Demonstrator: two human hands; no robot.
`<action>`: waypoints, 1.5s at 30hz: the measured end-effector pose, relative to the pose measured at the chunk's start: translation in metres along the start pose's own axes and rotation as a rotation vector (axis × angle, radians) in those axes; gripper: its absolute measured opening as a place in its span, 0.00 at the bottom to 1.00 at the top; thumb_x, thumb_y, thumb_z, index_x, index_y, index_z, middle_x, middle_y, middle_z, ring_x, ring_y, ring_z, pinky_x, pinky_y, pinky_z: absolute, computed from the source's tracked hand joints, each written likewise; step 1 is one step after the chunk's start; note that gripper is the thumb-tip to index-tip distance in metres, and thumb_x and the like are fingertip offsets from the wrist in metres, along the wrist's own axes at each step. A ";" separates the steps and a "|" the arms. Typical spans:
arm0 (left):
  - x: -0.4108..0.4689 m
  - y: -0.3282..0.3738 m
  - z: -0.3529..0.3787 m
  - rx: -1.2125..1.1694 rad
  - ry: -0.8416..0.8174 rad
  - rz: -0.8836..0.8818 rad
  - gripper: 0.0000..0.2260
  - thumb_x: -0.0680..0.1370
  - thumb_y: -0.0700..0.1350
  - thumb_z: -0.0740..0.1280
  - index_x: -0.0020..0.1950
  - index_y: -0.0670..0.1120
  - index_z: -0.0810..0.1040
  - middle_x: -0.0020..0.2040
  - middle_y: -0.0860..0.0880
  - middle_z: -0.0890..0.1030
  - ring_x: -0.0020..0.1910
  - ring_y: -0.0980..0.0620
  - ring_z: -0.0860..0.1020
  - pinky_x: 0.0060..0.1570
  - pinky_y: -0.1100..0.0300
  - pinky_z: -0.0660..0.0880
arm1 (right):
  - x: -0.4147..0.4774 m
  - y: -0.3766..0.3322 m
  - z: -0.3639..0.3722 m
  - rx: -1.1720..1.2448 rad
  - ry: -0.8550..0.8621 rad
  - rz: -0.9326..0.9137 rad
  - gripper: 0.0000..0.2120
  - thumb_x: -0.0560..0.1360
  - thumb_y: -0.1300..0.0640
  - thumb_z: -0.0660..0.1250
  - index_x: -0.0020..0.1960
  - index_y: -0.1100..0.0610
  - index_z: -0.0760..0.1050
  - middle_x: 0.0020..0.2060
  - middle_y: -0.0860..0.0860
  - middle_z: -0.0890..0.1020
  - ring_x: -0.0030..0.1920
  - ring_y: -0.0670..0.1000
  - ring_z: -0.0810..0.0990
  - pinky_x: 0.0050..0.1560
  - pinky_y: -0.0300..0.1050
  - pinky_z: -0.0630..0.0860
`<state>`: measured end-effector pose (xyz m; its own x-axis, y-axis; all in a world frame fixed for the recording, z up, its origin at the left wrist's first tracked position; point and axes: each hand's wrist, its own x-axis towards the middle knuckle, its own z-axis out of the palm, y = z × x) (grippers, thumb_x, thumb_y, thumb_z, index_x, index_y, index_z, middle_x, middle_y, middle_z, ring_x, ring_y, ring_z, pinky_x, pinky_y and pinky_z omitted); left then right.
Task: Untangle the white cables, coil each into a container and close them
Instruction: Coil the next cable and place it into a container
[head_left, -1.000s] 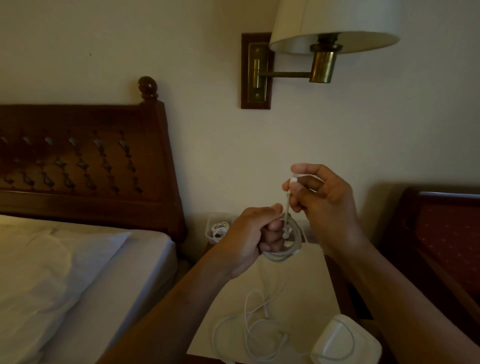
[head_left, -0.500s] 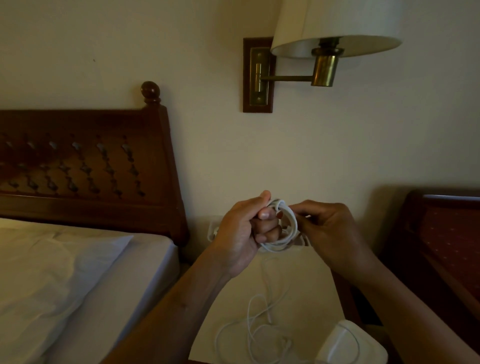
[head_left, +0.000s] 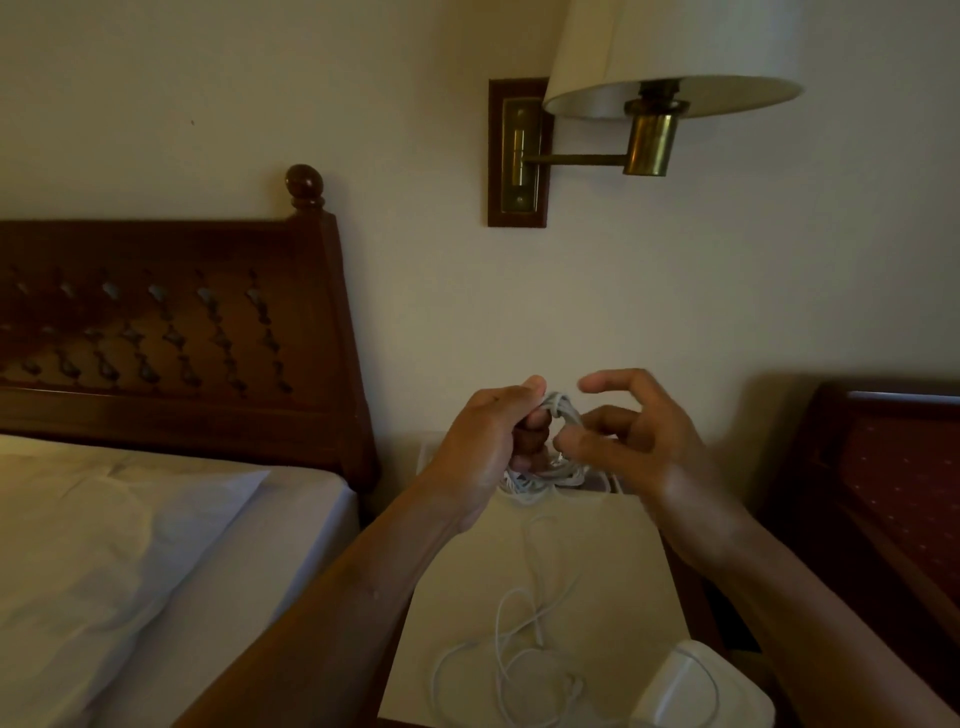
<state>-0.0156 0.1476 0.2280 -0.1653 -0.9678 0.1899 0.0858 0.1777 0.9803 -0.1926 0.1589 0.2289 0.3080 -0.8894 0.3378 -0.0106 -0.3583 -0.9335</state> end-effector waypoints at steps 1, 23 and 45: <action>0.001 0.000 0.002 0.008 0.012 -0.003 0.21 0.87 0.49 0.57 0.33 0.48 0.68 0.29 0.49 0.62 0.27 0.52 0.62 0.29 0.61 0.64 | -0.001 0.002 0.005 -0.023 -0.012 0.002 0.25 0.70 0.55 0.78 0.62 0.47 0.71 0.47 0.57 0.85 0.49 0.57 0.86 0.51 0.56 0.84; 0.006 -0.010 0.010 0.312 0.199 0.039 0.21 0.86 0.49 0.58 0.34 0.43 0.66 0.26 0.47 0.61 0.25 0.50 0.61 0.31 0.55 0.60 | 0.004 0.004 0.036 -1.531 0.026 -0.170 0.10 0.83 0.58 0.58 0.64 0.57 0.69 0.52 0.53 0.79 0.45 0.51 0.76 0.38 0.42 0.67; 0.023 -0.028 0.011 0.283 0.216 -0.160 0.18 0.80 0.55 0.67 0.36 0.45 0.71 0.33 0.42 0.68 0.31 0.48 0.66 0.36 0.56 0.67 | -0.003 0.028 0.021 -1.015 0.026 0.048 0.13 0.81 0.47 0.59 0.40 0.51 0.68 0.32 0.46 0.75 0.28 0.44 0.72 0.28 0.39 0.66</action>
<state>-0.0322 0.1222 0.2050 0.0588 -0.9972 0.0470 -0.2042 0.0341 0.9783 -0.1737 0.1576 0.1989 0.2653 -0.9109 0.3160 -0.8290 -0.3829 -0.4077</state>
